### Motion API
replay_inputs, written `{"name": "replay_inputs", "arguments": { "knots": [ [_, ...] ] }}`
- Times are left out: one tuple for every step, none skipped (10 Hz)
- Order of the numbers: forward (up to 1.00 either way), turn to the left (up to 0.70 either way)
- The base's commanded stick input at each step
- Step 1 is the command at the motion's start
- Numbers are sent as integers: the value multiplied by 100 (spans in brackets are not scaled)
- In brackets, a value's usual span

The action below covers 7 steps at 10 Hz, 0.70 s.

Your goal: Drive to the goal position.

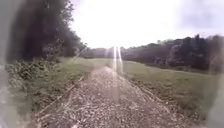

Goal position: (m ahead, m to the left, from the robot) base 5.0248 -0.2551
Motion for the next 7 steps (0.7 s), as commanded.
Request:
{"name": "replay_inputs", "arguments": {
  "knots": [
    [85,0],
    [85,0],
    [85,0],
    [85,0],
    [85,0],
    [85,0],
    [85,0]
  ]
}}
